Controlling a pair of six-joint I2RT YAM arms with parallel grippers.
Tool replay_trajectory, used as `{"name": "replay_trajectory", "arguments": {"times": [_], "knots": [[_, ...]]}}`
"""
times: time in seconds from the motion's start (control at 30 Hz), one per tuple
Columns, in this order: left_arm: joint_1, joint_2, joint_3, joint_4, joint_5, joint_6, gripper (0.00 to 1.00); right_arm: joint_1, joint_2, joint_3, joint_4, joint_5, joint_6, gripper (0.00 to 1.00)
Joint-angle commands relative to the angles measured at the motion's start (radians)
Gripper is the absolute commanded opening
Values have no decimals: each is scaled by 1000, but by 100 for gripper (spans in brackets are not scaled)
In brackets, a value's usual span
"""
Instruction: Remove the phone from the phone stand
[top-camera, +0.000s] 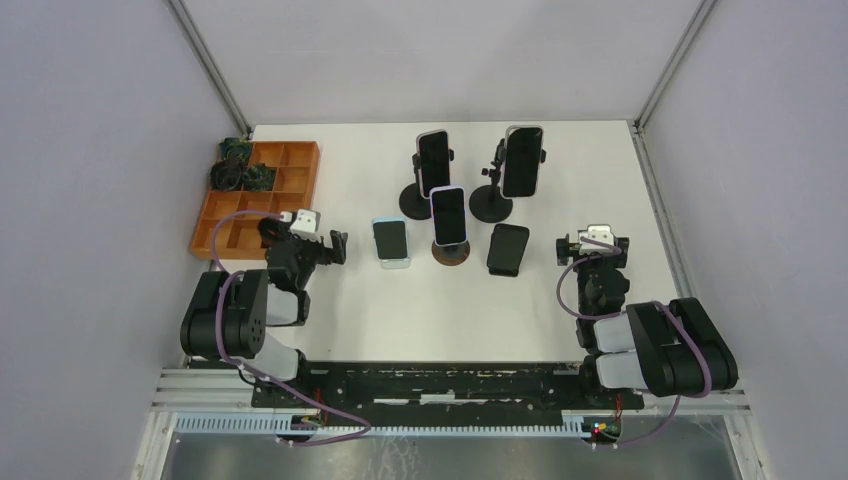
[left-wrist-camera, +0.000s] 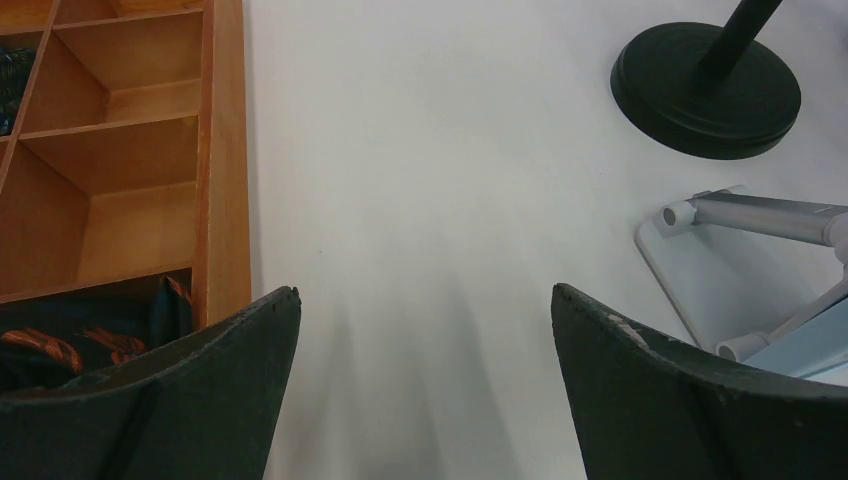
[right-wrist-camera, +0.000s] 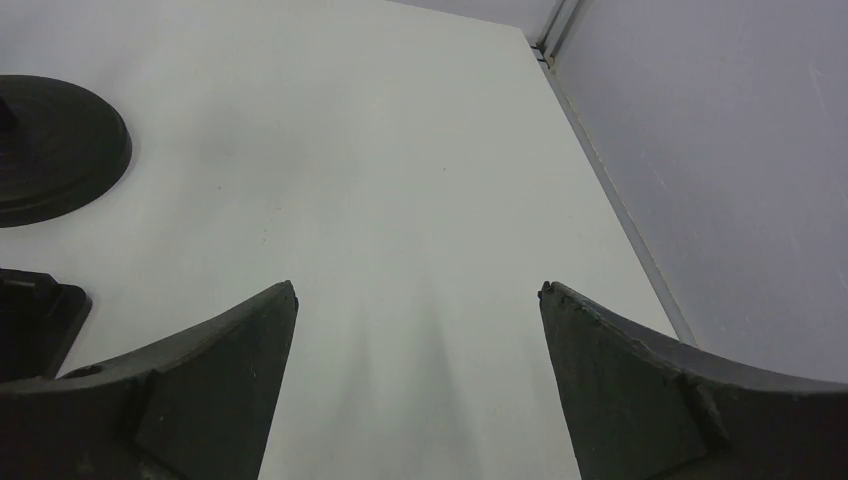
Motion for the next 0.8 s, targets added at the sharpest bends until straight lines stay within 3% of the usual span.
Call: {"name": "replay_trajectory", "arguments": {"times": [0.0,0.23,0.43,0.5,0.57,0.63,0.73,0.77], "knots": [[5,8,22,57,-22,-34,100,-4,6,-91,43,-15,2,98],[5,9,22,58,-23,-34,100,-5,5,-91,44,-13,2,98],[5,6,21,58,-22,-34,100,-5,-2,-98,58,89,39,98],[5,6,20,61,-22,-34,100,-5,-36,-93,17,164,75,98],[8,-8,18,60,-3,-37,100,-2,-88,-80,-48,134,60,98],[10,-59,65,-47,3,-33,100,-1,-165,-48,-204,138,74,98],[12,-171,235,-469,36,0,100,0,-289,-50,-317,160,133,98],[11,-194,278,-542,36,10,100,3,-331,-49,-352,156,156,98]]}}
